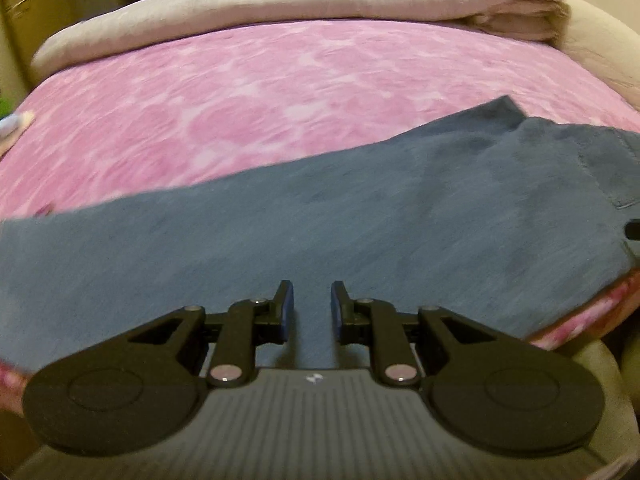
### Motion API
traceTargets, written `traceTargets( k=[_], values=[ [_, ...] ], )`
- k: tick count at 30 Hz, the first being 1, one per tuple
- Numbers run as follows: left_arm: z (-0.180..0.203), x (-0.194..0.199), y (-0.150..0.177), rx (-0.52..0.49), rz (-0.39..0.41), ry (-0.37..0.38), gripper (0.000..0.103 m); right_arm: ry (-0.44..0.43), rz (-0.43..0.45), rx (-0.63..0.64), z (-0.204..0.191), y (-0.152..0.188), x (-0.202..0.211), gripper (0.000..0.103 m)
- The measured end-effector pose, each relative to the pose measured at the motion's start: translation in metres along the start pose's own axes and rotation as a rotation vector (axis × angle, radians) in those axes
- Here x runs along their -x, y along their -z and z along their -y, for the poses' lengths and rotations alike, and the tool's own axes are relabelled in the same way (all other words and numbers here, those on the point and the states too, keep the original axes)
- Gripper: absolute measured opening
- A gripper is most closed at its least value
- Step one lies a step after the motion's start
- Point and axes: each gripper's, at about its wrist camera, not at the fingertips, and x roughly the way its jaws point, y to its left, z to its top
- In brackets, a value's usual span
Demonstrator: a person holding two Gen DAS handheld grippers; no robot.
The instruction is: Fold clothes
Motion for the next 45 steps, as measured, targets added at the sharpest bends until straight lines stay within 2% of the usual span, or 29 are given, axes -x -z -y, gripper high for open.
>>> traceTargets(
  k=[7,10,12,15,17,18,19,21,22,23,26,27,28,31,33,35,38,40,41,43,44,45],
  values=[
    [0.044,-0.052,-0.068,-0.139,-0.021,0.151,0.019,0.012,0.004,-0.032,0.051,-0.024,-0.025,0.005],
    [0.064,-0.076,-0.105,-0.173,-0.016,0.274,0.024,0.022,0.017,-0.054,0.073,-0.040,-0.035,0.005],
    [0.076,-0.090,-0.128,-0.192,-0.012,0.347,0.025,0.013,0.043,-0.104,0.096,-0.050,-0.036,0.005],
    [0.099,-0.112,-0.158,-0.221,-0.005,0.417,0.028,-0.005,0.092,-0.196,0.133,-0.062,-0.033,0.006],
    [0.113,-0.126,-0.173,-0.238,-0.007,0.446,0.029,0.011,0.134,-0.270,0.160,-0.067,-0.026,0.015],
    [0.120,-0.134,-0.179,-0.244,-0.010,0.456,0.029,0.026,0.159,-0.306,0.174,-0.069,-0.021,0.028],
    [0.127,-0.140,-0.184,-0.250,-0.013,0.464,0.029,0.042,0.187,-0.337,0.187,-0.071,-0.016,0.046],
    [0.139,-0.155,-0.193,-0.251,-0.025,0.484,0.029,0.066,0.221,-0.387,0.211,-0.074,-0.012,0.061],
    [0.143,-0.161,-0.195,-0.246,-0.036,0.494,0.028,0.067,0.221,-0.406,0.221,-0.075,-0.014,0.062],
    [0.146,-0.167,-0.197,-0.238,-0.049,0.503,0.027,0.056,0.206,-0.420,0.230,-0.076,-0.019,0.062],
    [0.150,-0.178,-0.198,-0.201,-0.069,0.550,0.007,-0.014,0.173,-0.461,0.247,-0.076,-0.034,0.062],
    [0.148,-0.179,-0.199,-0.180,-0.064,0.558,0.003,-0.052,0.166,-0.474,0.250,-0.075,-0.038,0.048],
    [0.144,-0.179,-0.199,-0.158,-0.059,0.563,0.000,-0.073,0.169,-0.475,0.251,-0.073,-0.041,0.017],
    [0.123,-0.178,-0.200,-0.047,-0.014,0.598,0.000,-0.068,0.217,-0.441,0.246,-0.065,-0.037,0.015],
    [0.117,-0.178,-0.199,-0.018,0.012,0.605,0.002,-0.046,0.249,-0.459,0.248,-0.055,-0.034,0.014],
    [0.127,-0.181,-0.194,-0.088,0.032,0.563,0.002,-0.023,0.249,-0.475,0.248,-0.048,-0.041,0.014],
    [0.144,-0.197,-0.183,-0.178,0.051,0.491,0.002,0.056,0.196,-0.419,0.237,-0.048,-0.065,0.014],
    [0.148,-0.197,-0.181,-0.197,0.084,0.439,0.003,0.094,0.174,-0.428,0.233,-0.051,-0.074,0.015],
    [0.149,-0.194,-0.181,-0.218,0.109,0.387,0.001,0.107,0.165,-0.435,0.232,-0.053,-0.074,0.016],
    [0.153,-0.187,-0.182,-0.315,0.176,0.152,0.000,0.120,0.153,-0.437,0.232,-0.054,-0.070,0.023],
    [0.150,-0.185,-0.183,-0.352,0.184,0.080,0.000,0.124,0.148,-0.437,0.233,-0.054,-0.067,0.026],
    [0.140,-0.178,-0.186,-0.343,0.170,0.088,0.000,0.130,0.148,-0.442,0.234,-0.054,-0.063,0.034]
  ],
)
